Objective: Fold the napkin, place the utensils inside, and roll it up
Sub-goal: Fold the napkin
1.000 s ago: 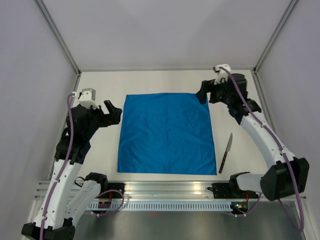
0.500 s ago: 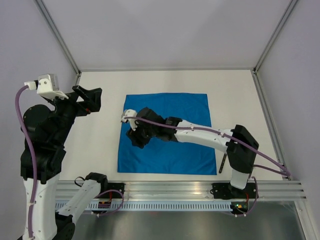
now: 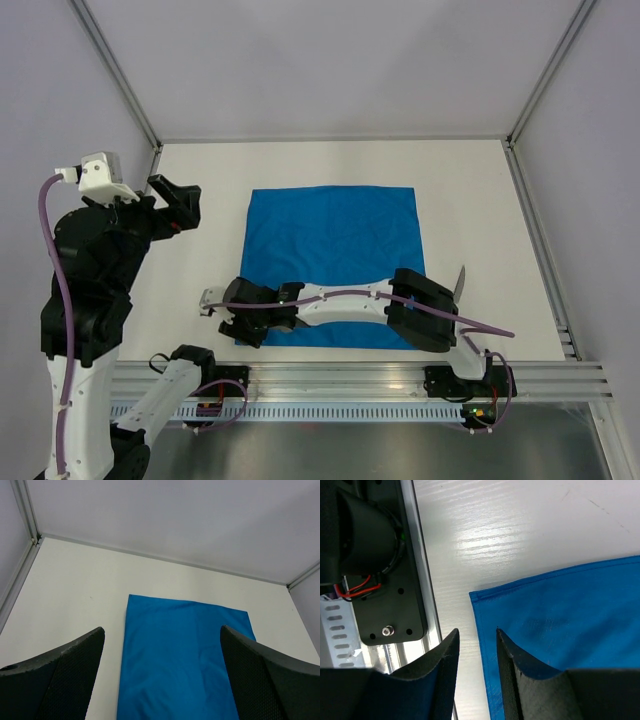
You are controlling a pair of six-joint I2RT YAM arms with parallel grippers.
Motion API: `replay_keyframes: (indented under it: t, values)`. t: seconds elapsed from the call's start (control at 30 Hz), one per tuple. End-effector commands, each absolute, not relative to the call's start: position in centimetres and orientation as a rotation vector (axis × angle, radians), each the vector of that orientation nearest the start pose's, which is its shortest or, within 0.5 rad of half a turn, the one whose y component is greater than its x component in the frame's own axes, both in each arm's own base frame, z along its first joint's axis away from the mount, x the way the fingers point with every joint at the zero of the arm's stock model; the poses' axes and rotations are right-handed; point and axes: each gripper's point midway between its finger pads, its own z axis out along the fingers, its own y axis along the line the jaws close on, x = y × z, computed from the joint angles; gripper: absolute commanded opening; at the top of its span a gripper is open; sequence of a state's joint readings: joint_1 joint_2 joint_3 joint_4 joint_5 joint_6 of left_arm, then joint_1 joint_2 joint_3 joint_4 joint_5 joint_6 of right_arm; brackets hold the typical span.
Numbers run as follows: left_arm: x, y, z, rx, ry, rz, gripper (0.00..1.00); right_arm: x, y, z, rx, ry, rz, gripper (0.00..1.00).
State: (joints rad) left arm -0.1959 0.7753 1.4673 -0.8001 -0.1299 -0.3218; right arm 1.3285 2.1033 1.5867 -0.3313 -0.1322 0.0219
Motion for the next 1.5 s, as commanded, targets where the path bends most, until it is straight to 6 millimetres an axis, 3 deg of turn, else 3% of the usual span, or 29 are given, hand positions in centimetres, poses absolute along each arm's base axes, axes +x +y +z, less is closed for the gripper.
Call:
replay_keyframes:
  t: [0.0, 0.4, 0.9, 1.2, 1.47]
  values:
    - [22.5, -3.5, 43.9, -0.225, 1.677, -0.294, 1.0, 11.1, 53.4, 6.5, -1.549, 1.98, 0.7, 0.42]
    - [22.9, -3.4, 43.3, -0.217, 1.694, -0.276, 1.0, 10.9, 55.1, 4.8, -1.55, 1.982, 0.656, 0.49]
    - [22.9, -3.2, 42.5, -0.211, 1.708, -0.251, 1.0, 11.5, 54.5, 1.3, -1.564, 2.029, 0.531, 0.55]
    - [23.2, -3.2, 41.8, -0.211, 1.72, -0.243, 1.0, 11.6, 54.2, 1.2, -1.57, 2.031, 0.515, 0.31]
    - [23.5, -3.2, 41.6, -0.211, 1.723, -0.24, 1.0, 11.9, 55.1, 3.7, -1.549, 2.006, 0.535, 0.06]
